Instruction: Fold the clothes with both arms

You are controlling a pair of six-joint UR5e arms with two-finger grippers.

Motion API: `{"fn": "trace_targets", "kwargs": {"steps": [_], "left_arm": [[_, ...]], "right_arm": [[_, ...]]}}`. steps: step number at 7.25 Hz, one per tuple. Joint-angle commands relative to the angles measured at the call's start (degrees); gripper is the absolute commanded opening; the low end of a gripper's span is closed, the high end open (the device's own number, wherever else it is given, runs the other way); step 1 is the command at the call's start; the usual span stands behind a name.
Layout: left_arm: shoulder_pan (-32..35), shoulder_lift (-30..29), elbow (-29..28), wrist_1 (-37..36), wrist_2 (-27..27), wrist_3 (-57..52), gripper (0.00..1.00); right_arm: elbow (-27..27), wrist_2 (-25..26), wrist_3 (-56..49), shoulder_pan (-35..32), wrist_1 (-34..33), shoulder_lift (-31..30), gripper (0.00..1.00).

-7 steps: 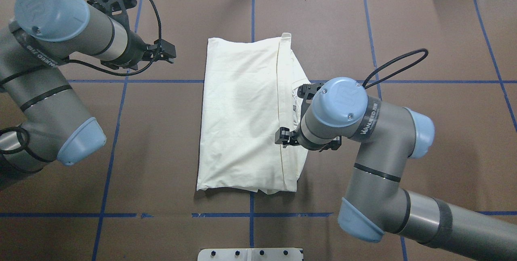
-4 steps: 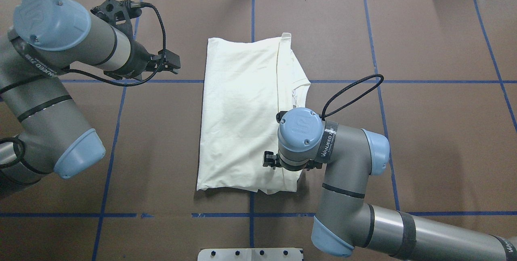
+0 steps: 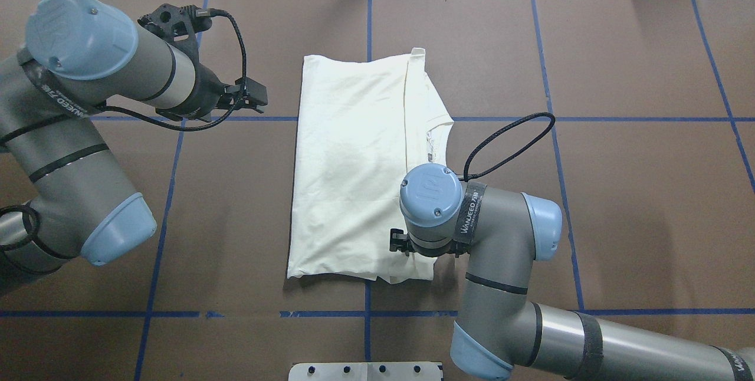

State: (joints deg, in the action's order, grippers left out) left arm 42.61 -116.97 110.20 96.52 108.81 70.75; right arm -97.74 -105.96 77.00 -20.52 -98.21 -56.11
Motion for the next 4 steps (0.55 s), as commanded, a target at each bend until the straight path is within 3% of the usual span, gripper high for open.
{"fn": "trace_targets", "kwargs": {"steps": [1, 4], "left_arm": [[-0.51, -0.01, -0.16, 0.24, -0.09, 0.79, 1.0], [-1.74, -0.1, -0.24, 0.42, -0.17, 2.28, 1.0]], "right_arm": [[-0.17, -0.03, -0.09, 0.04, -1.62, -0.05, 1.0], [-0.61, -0.03, -0.09, -0.74, -3.73, -0.22, 1.0]]}}
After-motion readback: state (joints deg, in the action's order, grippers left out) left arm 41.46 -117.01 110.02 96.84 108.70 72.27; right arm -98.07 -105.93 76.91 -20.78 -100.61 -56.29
